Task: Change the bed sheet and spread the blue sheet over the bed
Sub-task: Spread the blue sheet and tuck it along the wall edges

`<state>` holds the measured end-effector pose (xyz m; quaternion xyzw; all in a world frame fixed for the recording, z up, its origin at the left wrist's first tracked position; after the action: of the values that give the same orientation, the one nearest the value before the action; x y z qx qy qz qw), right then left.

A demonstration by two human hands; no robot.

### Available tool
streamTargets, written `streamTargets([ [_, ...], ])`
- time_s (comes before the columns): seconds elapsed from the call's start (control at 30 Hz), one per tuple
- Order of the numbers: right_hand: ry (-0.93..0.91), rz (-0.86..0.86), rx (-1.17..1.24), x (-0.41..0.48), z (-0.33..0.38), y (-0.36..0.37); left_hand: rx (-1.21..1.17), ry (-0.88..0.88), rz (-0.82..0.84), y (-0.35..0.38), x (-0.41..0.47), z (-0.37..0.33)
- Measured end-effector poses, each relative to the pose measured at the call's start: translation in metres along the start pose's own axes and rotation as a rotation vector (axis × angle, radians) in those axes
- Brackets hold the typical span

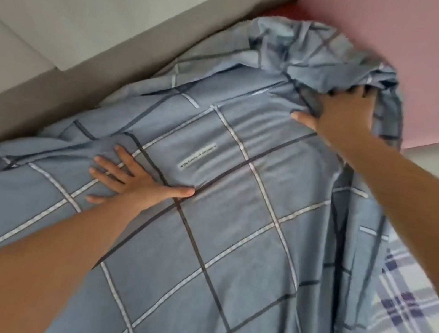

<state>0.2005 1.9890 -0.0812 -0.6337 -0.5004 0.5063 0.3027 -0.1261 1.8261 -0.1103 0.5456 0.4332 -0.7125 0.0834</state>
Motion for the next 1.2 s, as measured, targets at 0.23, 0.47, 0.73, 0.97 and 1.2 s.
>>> streamTargets([
  [0.23,0.179,0.365,-0.091,-0.008,0.09,-0.053,0.004,0.006,0.067,-0.007,0.002,0.002],
  [0.47,-0.843,0.128,-0.241,-0.068,0.221,-0.05,-0.015,-0.052,0.066,-0.009,0.001,-0.001],
  [0.73,-0.284,0.144,0.159,0.06,0.135,-0.057,0.039,-0.051,0.104,-0.005,0.012,-0.001],
  [0.97,-0.256,-0.115,0.145,0.02,0.171,-0.079,0.004,-0.021,0.084,-0.007,0.012,-0.001],
  [1.2,-0.104,0.097,0.769,0.039,0.165,-0.099,-0.184,0.186,-0.049,-0.03,0.003,0.041],
])
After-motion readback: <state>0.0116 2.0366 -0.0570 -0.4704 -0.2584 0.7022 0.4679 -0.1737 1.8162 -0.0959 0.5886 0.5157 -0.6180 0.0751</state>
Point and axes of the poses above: each hand's wrist, its own x-axis towards the middle knuckle, its own y-axis out of the palm, z = x × y, the point moved 5 cm from there along x, towards the middle knuckle, and after that the axes turned 2 degrees about x, right-handed, at the moved point
